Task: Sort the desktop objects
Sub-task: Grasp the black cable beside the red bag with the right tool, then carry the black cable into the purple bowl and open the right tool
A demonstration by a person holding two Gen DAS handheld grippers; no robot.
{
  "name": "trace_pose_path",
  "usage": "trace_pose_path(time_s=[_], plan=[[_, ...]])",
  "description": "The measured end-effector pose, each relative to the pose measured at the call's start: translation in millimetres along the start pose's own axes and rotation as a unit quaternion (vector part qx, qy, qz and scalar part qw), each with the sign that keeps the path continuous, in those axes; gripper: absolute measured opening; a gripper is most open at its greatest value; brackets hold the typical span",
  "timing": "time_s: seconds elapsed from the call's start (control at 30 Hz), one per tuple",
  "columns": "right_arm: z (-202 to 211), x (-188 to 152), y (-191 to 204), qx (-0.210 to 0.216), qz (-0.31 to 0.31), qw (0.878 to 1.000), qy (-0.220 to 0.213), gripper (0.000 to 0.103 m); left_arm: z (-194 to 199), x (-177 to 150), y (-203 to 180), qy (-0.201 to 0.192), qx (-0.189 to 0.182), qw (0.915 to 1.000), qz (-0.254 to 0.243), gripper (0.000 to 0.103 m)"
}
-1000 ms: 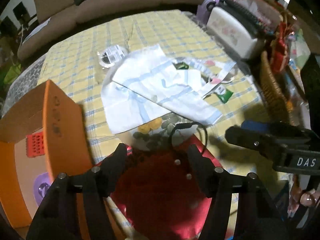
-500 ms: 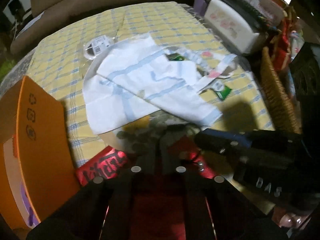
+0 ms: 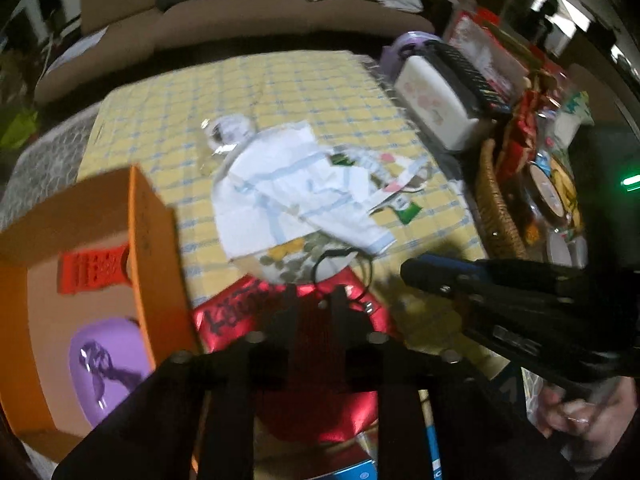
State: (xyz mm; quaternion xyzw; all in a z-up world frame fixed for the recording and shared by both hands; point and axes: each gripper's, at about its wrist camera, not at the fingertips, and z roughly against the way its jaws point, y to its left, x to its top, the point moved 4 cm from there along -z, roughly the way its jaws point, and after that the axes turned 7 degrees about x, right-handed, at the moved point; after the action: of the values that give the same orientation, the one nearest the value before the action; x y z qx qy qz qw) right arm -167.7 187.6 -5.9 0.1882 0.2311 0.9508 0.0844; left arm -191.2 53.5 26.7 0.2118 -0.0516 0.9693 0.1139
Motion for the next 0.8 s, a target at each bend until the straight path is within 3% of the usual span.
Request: trace_pose_path(time_s=[0.07, 0.23, 0.27, 0.3, 0.47, 0.7, 0.77, 0.8], plan=[[-20, -2, -17, -0.01, -0.015, 1.0, 0.017, 0.017, -5, -4, 10, 0.004, -0.004, 0.9999, 0.01, 0.031], [-55, 4, -28, -0.008, -0.023, 0.999, 0.032, 0.031, -17, -3, 20, 0.009, -0.022, 0.9992, 0.032, 0.042], [-61, 4, -29, 0.005, -0.025, 0.999, 0.034, 0.03, -20, -3, 21, 0.011, -0.026, 0.9991, 0.03, 0.043], [-66, 3, -28, 0.028, -0.025, 0.999, 0.036, 0.018, -24, -3, 19, 0.014, -0.028, 0.9991, 0.029, 0.043], [-54, -5, -39, 0.058, -0.039, 0.997, 0.015, 0.002, -40, -7, 16, 0.027, -0.029, 0.999, 0.022, 0.043], [-22, -9, -48, 0.034, -0.024, 0.999, -0.008, 0.002, -46, -20, -2, 0.035, -0.044, 0.9984, -0.002, 0.046], [-10, -9, -51, 0.054, -0.031, 0.998, -0.015, 0.002, -41, -22, -10, 0.03, -0.053, 0.9981, -0.011, 0.057], [-3, -9, -51, 0.07, -0.036, 0.997, -0.02, 0.002, -36, -22, -16, 0.025, -0.064, 0.9975, -0.017, 0.058]])
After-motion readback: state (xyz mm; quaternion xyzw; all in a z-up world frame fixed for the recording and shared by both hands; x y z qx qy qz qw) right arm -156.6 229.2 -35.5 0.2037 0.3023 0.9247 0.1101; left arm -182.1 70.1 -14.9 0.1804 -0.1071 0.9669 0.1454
